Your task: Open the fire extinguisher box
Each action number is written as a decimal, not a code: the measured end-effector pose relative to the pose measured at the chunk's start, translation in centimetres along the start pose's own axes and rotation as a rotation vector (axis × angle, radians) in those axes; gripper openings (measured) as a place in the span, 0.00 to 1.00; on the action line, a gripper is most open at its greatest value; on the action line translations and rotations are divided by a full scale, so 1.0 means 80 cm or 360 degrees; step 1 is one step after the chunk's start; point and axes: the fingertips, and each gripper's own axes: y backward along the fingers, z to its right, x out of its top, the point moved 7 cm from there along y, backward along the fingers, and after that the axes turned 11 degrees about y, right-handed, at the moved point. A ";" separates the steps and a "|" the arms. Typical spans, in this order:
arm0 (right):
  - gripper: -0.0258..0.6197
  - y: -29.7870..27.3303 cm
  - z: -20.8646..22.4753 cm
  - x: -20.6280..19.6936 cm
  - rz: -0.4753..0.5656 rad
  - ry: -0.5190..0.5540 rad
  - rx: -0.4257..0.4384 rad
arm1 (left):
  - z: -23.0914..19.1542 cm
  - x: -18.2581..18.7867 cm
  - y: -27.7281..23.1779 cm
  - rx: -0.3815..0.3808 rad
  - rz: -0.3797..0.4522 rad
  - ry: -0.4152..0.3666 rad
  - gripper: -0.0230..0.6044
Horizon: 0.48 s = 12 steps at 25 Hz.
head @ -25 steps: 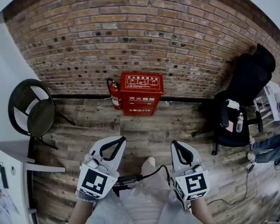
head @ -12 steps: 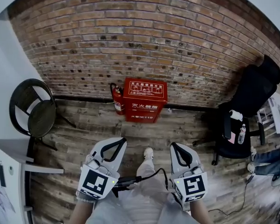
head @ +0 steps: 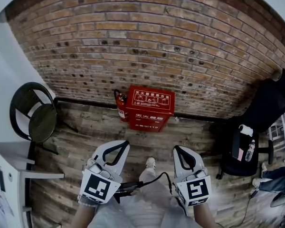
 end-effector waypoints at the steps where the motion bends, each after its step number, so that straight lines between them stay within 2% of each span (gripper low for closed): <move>1: 0.05 -0.010 0.009 -0.002 -0.0001 -0.0001 0.0014 | -0.005 0.001 -0.012 0.0010 -0.0007 0.0007 0.03; 12: 0.05 -0.111 0.107 -0.020 0.0003 0.0021 0.0188 | -0.047 0.014 -0.129 0.0131 -0.0050 0.0079 0.04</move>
